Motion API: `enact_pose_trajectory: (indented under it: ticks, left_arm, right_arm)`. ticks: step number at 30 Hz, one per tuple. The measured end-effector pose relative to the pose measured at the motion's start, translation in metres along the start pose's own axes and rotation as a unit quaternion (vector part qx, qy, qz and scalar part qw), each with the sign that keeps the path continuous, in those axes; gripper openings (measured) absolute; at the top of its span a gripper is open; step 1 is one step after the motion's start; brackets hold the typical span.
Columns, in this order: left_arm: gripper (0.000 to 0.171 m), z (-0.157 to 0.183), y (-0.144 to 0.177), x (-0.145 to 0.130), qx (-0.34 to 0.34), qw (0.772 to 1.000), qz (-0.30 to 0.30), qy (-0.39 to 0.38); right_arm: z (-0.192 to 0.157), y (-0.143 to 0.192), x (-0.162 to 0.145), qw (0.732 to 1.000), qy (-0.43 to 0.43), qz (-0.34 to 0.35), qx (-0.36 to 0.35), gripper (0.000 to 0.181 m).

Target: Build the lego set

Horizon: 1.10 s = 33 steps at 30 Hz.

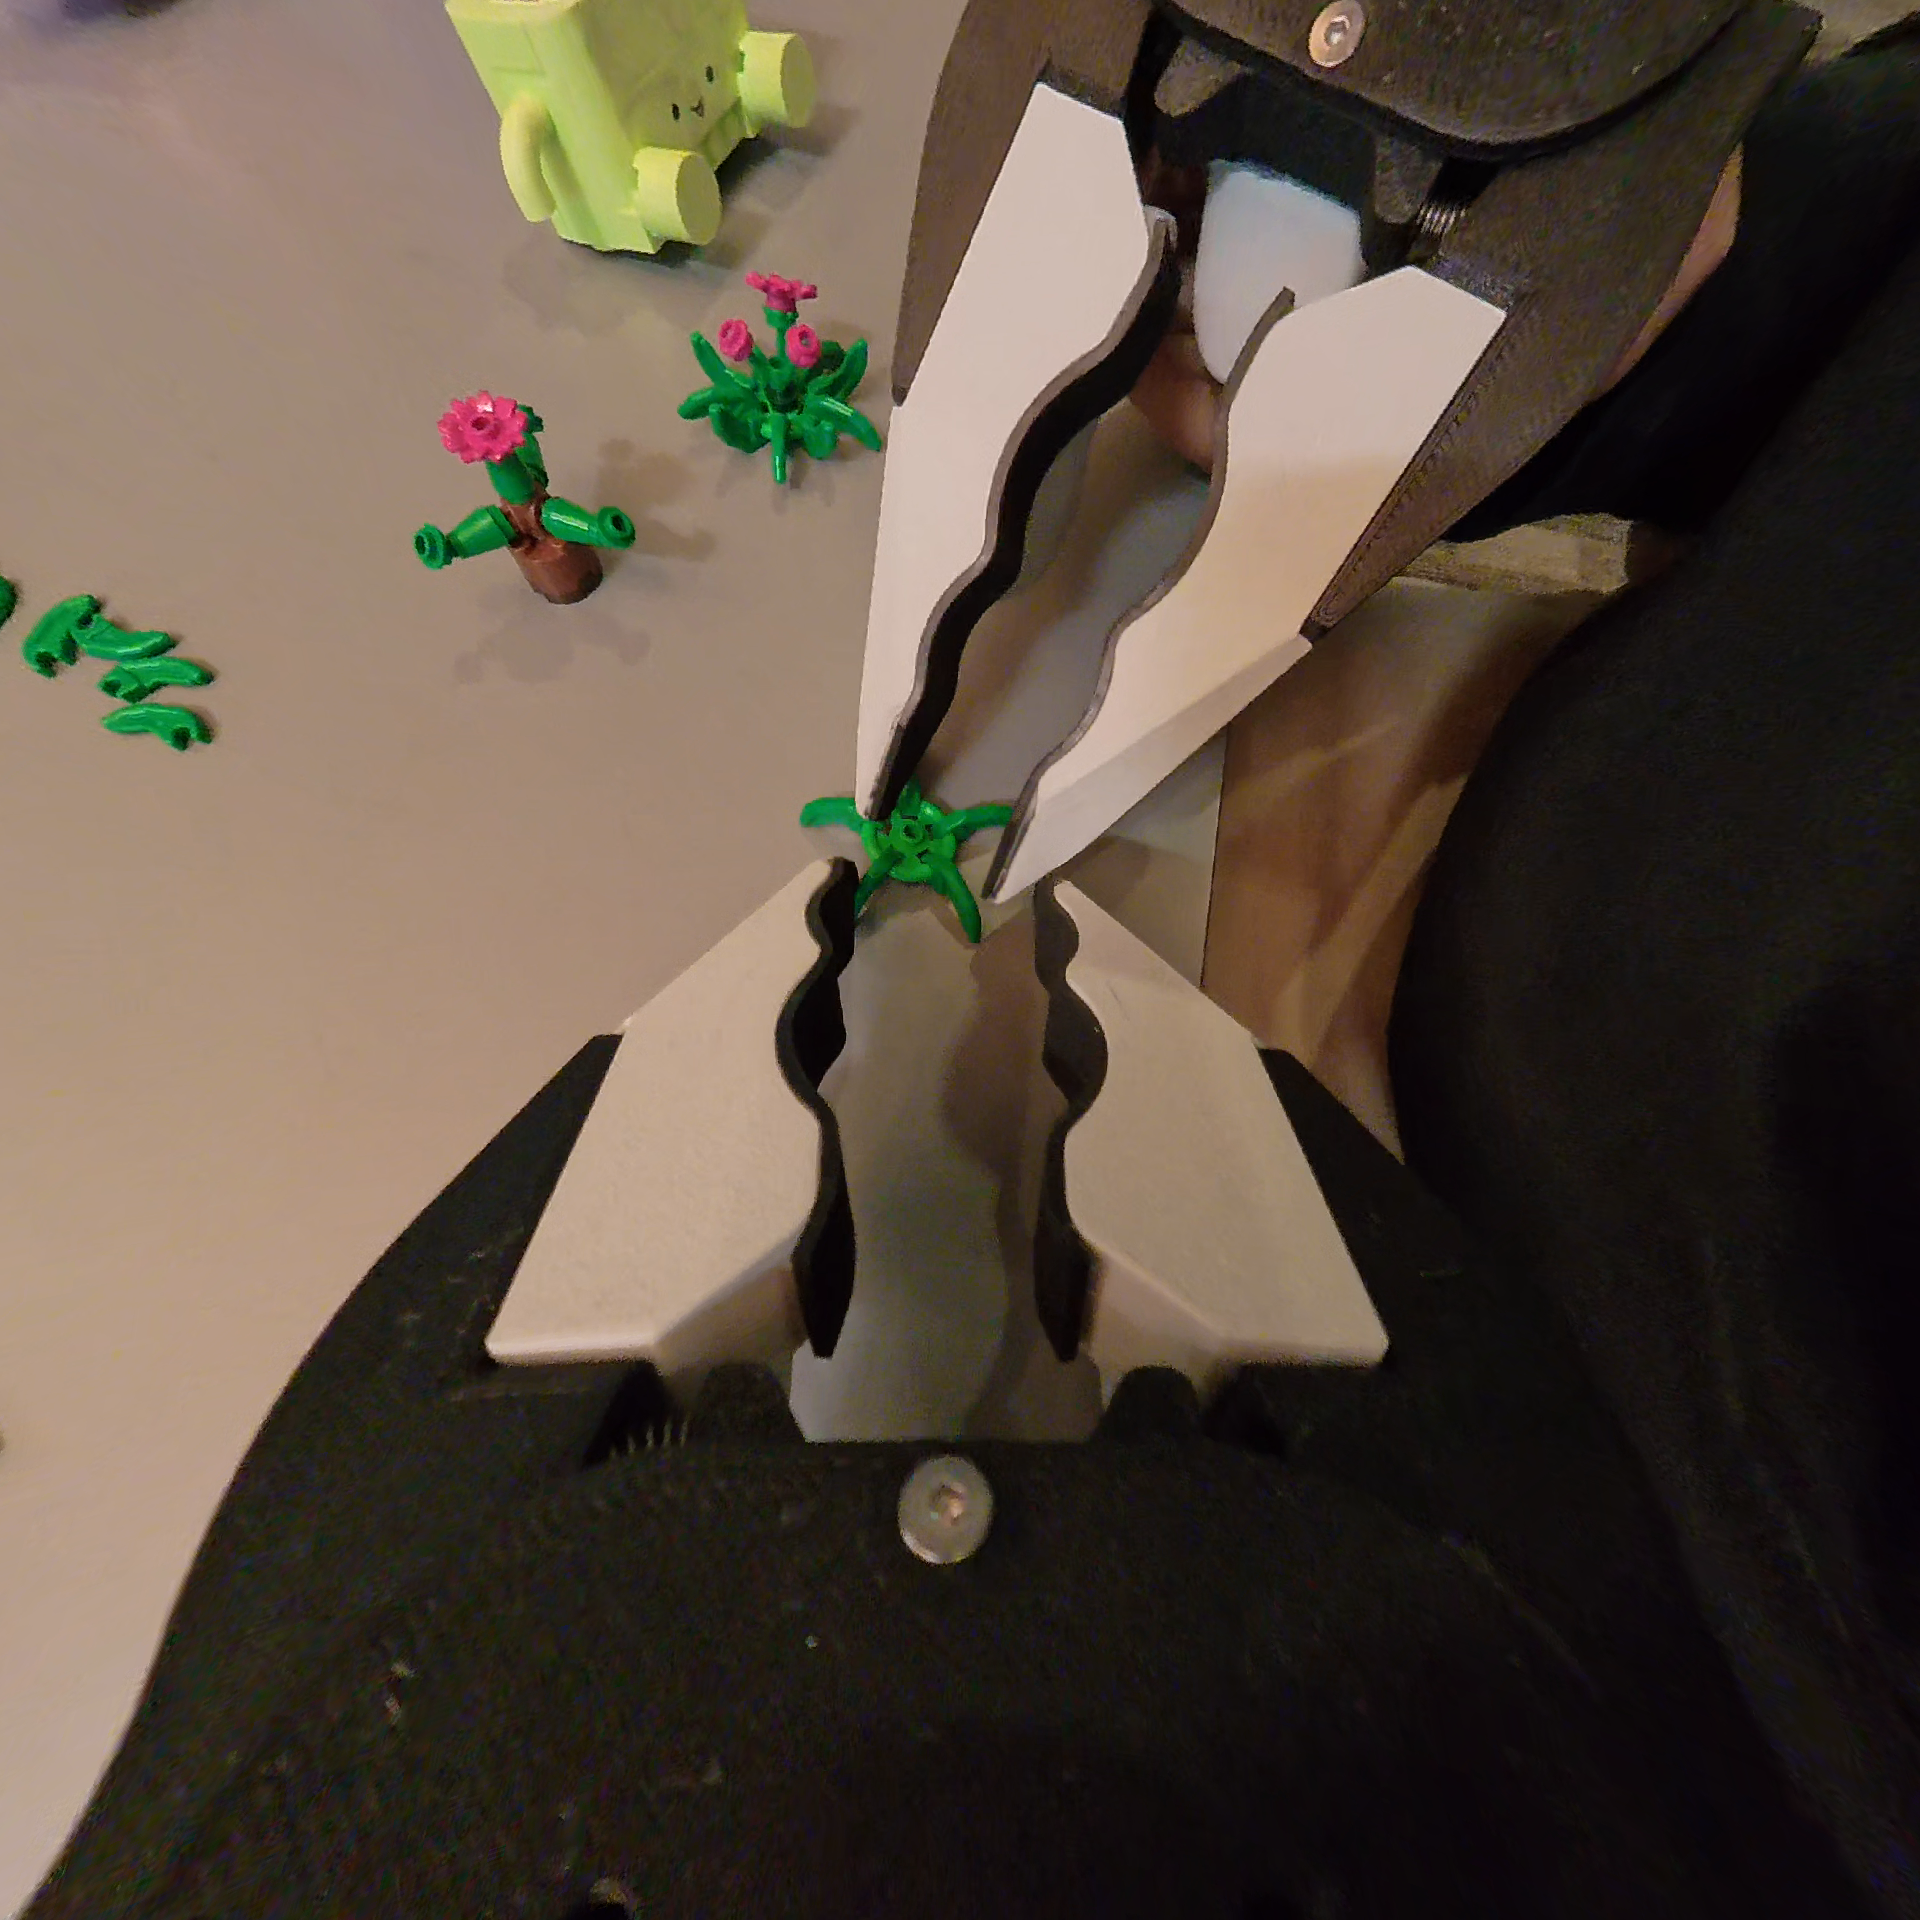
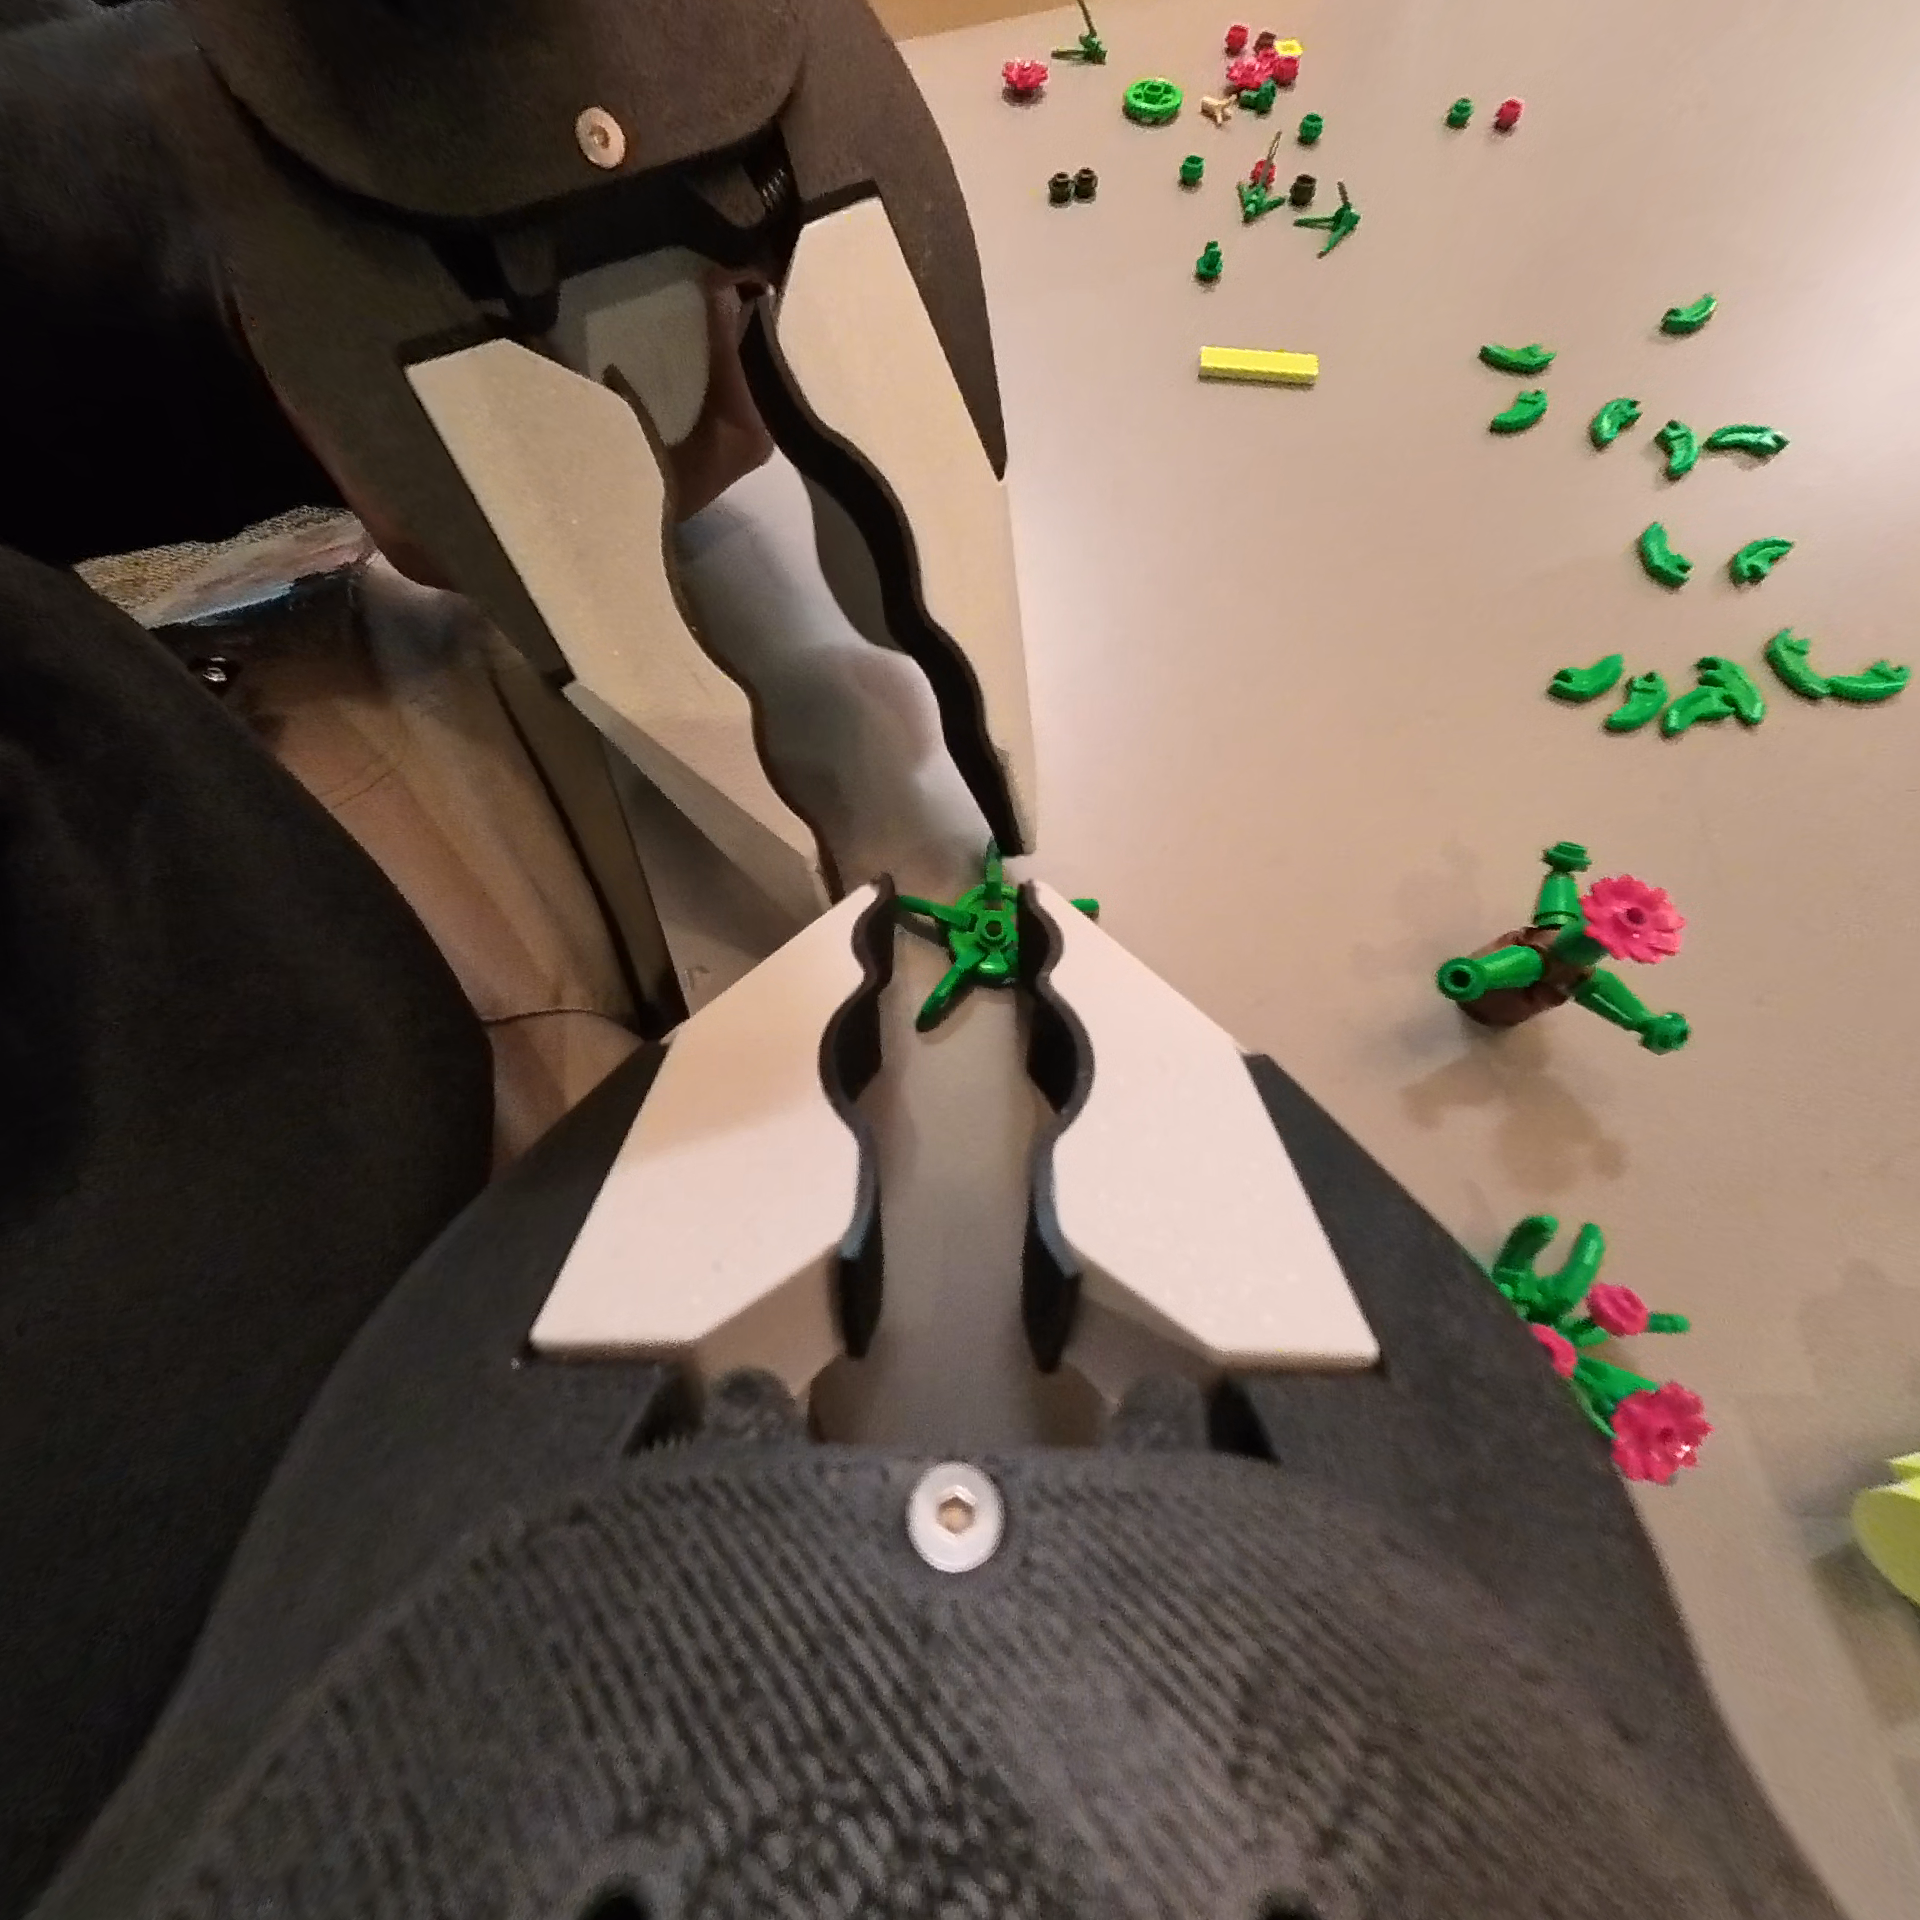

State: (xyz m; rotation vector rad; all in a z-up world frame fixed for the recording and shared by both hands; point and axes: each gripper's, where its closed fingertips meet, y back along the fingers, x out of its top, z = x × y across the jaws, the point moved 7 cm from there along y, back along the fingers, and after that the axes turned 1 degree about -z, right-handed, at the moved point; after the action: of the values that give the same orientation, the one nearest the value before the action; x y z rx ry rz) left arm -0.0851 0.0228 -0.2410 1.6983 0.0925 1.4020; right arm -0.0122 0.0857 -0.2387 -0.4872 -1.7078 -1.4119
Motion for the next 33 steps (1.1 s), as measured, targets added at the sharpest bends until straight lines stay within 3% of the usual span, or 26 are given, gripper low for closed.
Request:
enact_pose_trajectory:
  ticks: [27,33]
  left_arm:
    - [0.034,0.0023,-0.0027,-0.0025,0.009,1.000,-0.017,-0.016]
    - [0.034,0.0029,-0.0036,-0.0029,0.011,0.999,-0.022,-0.020]
  right_arm:
    - [-0.0047,-0.0057,-0.0018,0.999,0.018,-0.017,-0.020,0.019]
    - [-0.0022,-0.0078,-0.0022,0.999,-0.031,-0.024,-0.002,0.020]
